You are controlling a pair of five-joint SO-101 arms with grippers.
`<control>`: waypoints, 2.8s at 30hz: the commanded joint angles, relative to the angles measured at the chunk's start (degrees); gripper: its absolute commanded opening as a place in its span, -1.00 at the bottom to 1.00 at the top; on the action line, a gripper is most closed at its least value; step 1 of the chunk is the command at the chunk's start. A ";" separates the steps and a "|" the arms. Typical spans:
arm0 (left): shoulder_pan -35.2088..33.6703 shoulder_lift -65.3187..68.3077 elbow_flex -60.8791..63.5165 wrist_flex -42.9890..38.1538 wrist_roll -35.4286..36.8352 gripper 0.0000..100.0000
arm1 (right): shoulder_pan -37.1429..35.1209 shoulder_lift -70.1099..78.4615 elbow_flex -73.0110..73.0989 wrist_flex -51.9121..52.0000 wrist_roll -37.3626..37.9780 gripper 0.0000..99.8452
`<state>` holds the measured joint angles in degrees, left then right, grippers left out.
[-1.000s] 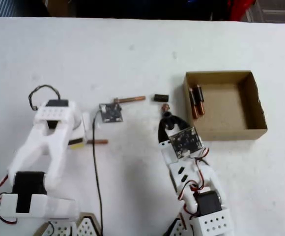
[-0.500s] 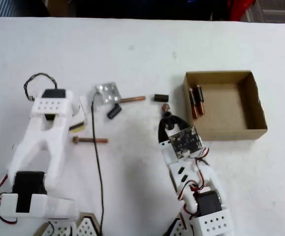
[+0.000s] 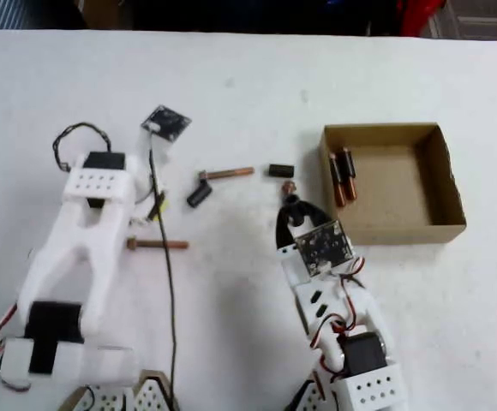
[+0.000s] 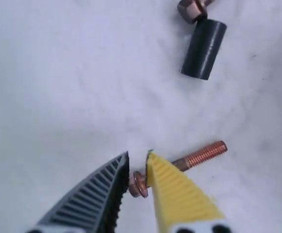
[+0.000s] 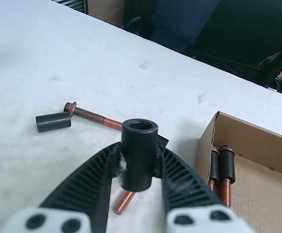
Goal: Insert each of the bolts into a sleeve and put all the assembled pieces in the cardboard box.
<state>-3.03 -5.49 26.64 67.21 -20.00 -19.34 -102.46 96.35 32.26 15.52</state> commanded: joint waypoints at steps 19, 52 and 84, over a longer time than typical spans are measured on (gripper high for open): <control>8.57 -37.85 9.23 11.52 10.46 -0.95 | 0.48 -0.66 0.44 -0.04 -0.26 -0.97; 8.84 -38.11 14.51 16.53 42.55 -0.95 | 0.48 -0.57 0.44 -0.04 -0.18 -0.97; 2.24 -38.02 24.53 -1.23 63.21 -0.59 | 0.57 -0.57 0.44 1.98 -0.26 -0.97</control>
<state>2.42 -42.07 51.08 68.70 42.51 -19.34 -102.46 96.35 34.11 15.52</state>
